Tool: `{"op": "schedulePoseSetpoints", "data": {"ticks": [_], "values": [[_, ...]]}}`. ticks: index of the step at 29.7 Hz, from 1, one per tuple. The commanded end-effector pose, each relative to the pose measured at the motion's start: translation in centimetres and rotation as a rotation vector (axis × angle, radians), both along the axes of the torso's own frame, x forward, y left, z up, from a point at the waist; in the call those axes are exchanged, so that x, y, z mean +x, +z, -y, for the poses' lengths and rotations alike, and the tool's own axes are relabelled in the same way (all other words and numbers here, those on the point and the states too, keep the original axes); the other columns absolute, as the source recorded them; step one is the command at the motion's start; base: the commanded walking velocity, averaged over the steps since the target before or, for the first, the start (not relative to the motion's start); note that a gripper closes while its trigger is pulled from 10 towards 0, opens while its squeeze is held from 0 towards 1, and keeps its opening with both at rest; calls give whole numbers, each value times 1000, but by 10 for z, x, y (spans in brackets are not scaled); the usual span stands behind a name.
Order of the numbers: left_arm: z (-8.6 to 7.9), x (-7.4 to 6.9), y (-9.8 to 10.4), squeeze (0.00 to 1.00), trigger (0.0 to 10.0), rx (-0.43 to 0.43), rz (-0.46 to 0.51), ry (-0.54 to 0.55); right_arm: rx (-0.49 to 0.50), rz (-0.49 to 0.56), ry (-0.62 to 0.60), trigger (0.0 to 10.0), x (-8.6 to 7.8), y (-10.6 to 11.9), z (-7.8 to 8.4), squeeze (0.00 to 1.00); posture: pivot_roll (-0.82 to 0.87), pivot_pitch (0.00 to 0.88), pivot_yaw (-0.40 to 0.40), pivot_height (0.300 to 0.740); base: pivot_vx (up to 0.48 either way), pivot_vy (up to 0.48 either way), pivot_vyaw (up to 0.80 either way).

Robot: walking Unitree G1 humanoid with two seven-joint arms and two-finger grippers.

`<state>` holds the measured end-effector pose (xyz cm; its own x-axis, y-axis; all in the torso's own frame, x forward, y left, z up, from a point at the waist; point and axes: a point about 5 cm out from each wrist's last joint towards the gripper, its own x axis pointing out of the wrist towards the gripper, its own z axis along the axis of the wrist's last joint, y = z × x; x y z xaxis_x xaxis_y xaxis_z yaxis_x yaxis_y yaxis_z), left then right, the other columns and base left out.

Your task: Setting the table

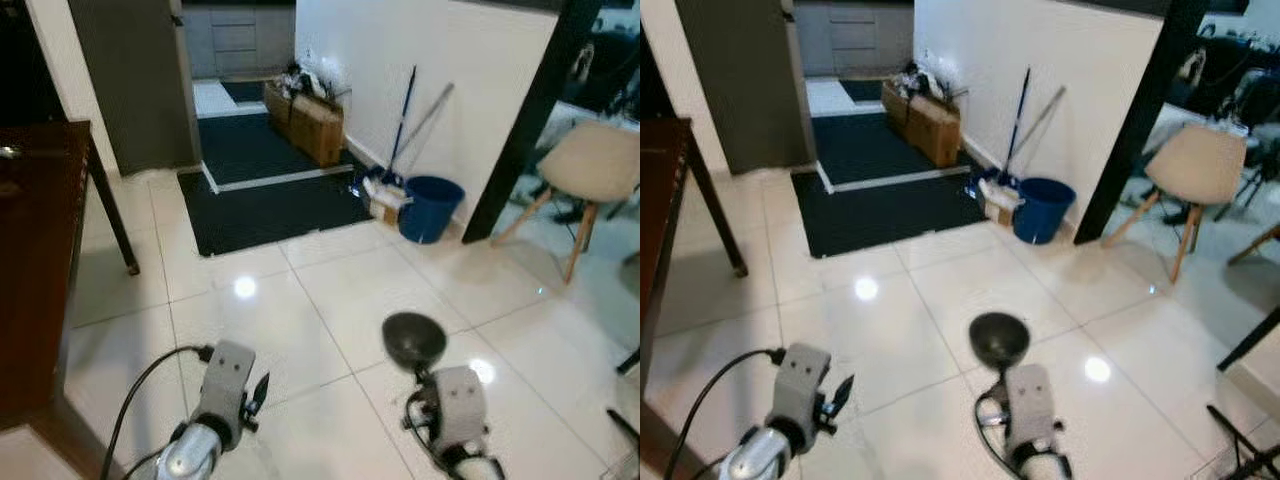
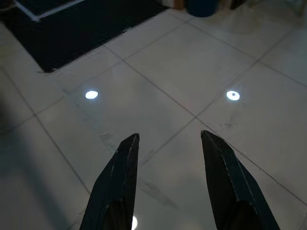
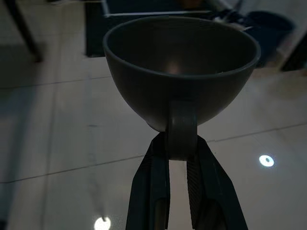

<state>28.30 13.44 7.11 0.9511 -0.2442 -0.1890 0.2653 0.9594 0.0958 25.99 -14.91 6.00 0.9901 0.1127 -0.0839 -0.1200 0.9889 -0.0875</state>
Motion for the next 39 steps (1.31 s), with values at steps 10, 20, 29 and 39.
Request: {"op": "schedulePoseSetpoints", "data": {"ticks": [10, 20, 29, 39], "values": [[11, -1, -2, 0, 10000, 0, -2, -27, -1, 13, -36, 10000, -4, -2, 8, 0, -1, 73, 71, 740, 472, 0, 0], [19, 14, 52, 0, 10000, -75, 179, -21, -30, 262, -79, 10000, 15, 64, 19, 0, 1, 76, 73, 740, 472, 0, 0], [20, 31, 100, 0, 10000, -99, 343, 67, -36, 375, -25, 10000, 24, 103, 17, 0, -1, 77, 79, 740, 472, 0, 0], [12, 27, 88, 0, 10000, -47, 311, 115, 20, 301, 6, 10000, 16, 89, 9, 0, -2, 83, 87, 740, 478, 0, 0]]}}
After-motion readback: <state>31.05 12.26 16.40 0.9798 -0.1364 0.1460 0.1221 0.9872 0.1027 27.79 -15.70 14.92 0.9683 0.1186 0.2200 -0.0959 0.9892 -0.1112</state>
